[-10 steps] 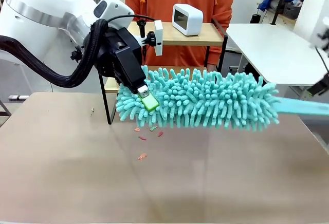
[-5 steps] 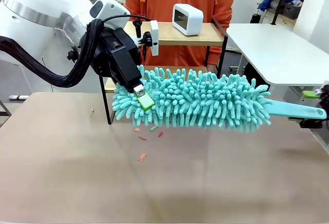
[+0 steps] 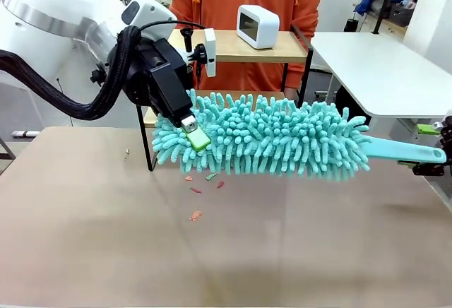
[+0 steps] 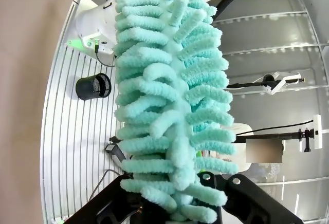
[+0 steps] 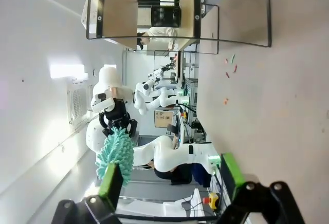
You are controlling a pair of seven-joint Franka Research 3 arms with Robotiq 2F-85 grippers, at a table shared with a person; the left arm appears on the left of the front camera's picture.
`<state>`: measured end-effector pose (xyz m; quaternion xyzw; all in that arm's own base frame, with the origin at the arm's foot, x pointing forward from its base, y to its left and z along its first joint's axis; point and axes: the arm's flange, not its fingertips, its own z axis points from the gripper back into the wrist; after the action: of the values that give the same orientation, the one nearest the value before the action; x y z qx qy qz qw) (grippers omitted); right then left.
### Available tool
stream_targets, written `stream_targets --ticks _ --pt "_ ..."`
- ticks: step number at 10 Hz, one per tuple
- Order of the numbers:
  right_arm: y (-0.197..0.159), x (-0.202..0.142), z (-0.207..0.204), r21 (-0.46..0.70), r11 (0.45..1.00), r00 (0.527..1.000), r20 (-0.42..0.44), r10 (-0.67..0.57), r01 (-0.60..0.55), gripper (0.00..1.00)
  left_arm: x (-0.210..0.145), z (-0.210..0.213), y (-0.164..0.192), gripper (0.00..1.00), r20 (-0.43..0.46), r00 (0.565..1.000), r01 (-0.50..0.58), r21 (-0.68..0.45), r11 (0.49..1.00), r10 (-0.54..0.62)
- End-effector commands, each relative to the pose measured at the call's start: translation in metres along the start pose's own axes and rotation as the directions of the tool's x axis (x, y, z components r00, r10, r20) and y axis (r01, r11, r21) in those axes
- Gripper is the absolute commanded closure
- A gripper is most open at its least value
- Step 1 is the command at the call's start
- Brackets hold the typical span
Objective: Clean the shelf.
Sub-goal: Hand the Duster back to the human.
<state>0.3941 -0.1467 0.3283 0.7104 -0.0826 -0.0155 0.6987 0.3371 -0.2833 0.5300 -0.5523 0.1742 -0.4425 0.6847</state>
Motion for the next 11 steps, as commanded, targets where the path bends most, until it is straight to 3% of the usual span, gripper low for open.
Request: stream_targets --ticks 1,3,4,6,7,9,10,11 --pt "0.002 0.001 -0.001 -0.002 1.0 1.0 -0.024 0.003 -0.003 0.0 -0.001 0.001 0.0 0.84 0.001 1.0 0.0 -0.001 1.0 0.0" --pt "0.002 0.001 -0.001 -0.002 1.0 1.0 -0.024 0.003 -0.003 0.0 -0.051 0.066 -0.039 0.84 0.171 0.975 0.148 -0.027 0.989 -0.141" --pt "0.002 0.001 -0.001 -0.002 1.0 1.0 -0.024 0.003 -0.003 0.0 -0.084 0.095 -0.054 0.84 0.294 0.932 0.236 -0.045 0.971 -0.213" --pt "0.002 0.001 -0.001 -0.002 1.0 1.0 -0.024 0.003 -0.003 0.0 -0.144 0.139 -0.053 0.84 0.578 0.794 0.221 0.015 0.975 -0.189" --pt "0.002 0.001 -0.001 -0.002 1.0 1.0 -0.024 0.003 -0.003 0.0 -0.18 0.154 -0.05 0.84 0.66 0.723 0.276 -0.005 0.961 -0.204" --pt "0.002 0.001 -0.001 -0.002 1.0 1.0 -0.024 0.003 -0.003 0.0 -0.237 0.176 -0.027 0.84 0.86 0.503 0.221 -0.03 0.975 -0.088" --pt "0.002 0.001 -0.001 -0.002 1.0 1.0 -0.024 0.003 -0.003 0.0 -0.256 0.183 -0.012 0.84 0.938 0.345 0.115 -0.087 0.99 0.043" --pt "0.002 0.001 -0.001 -0.002 1.0 1.0 -0.024 0.003 -0.003 0.0 -0.284 0.187 0.005 0.84 0.978 0.128 0.044 -0.17 0.984 0.163"
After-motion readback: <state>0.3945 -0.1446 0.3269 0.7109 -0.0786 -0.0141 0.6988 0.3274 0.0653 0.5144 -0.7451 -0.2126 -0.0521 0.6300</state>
